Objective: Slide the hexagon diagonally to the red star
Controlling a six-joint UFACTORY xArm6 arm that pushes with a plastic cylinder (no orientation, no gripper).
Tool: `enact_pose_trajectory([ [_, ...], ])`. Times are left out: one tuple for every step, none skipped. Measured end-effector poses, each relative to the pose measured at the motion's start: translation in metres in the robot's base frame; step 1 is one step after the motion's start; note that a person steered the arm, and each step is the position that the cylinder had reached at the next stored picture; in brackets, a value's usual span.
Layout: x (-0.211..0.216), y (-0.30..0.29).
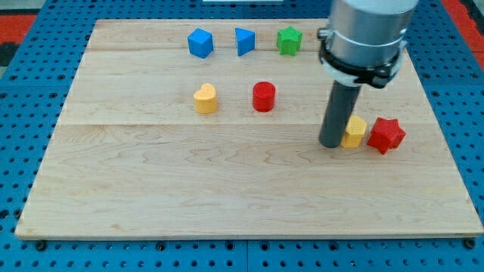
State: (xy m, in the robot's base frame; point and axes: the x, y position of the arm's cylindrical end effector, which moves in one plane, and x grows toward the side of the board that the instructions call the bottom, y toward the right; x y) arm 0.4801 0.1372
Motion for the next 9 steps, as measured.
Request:
enact_pose_trajectory([
  [0.01,0.023],
  [-0.026,0.041],
  [-0.082,0.04],
  [-0.067,0.058],
  [-0.102,0.119],
  [-0.144,0.076],
  [-0.113,0.022],
  [-0.101,0.031],
  [-0.105,0.072],
])
